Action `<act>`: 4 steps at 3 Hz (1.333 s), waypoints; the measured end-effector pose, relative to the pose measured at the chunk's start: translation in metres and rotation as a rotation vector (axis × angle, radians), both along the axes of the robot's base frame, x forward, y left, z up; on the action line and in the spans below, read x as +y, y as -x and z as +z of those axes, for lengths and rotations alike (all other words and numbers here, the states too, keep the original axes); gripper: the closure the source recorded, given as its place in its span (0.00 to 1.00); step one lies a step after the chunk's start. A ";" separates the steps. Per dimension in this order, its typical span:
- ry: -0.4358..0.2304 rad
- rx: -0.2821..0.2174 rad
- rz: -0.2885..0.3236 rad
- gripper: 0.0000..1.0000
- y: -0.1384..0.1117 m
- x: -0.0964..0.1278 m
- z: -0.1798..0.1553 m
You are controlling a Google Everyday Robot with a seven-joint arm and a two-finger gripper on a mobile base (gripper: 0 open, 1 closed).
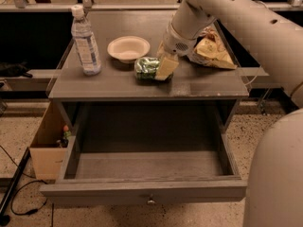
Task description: Place green can into top drawer
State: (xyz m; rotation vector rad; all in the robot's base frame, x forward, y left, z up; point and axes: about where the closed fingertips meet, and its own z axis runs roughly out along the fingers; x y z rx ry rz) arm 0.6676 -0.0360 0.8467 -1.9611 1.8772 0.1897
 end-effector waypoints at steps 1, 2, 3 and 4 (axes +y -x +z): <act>-0.002 0.004 0.003 1.00 0.001 0.001 -0.002; -0.019 -0.013 0.004 1.00 0.014 -0.010 0.013; -0.098 -0.069 0.005 1.00 0.040 -0.030 0.051; -0.186 -0.125 -0.033 1.00 0.085 -0.069 0.085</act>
Offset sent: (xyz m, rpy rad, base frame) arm -0.0323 -0.0269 0.0389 0.0443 -0.0428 0.0016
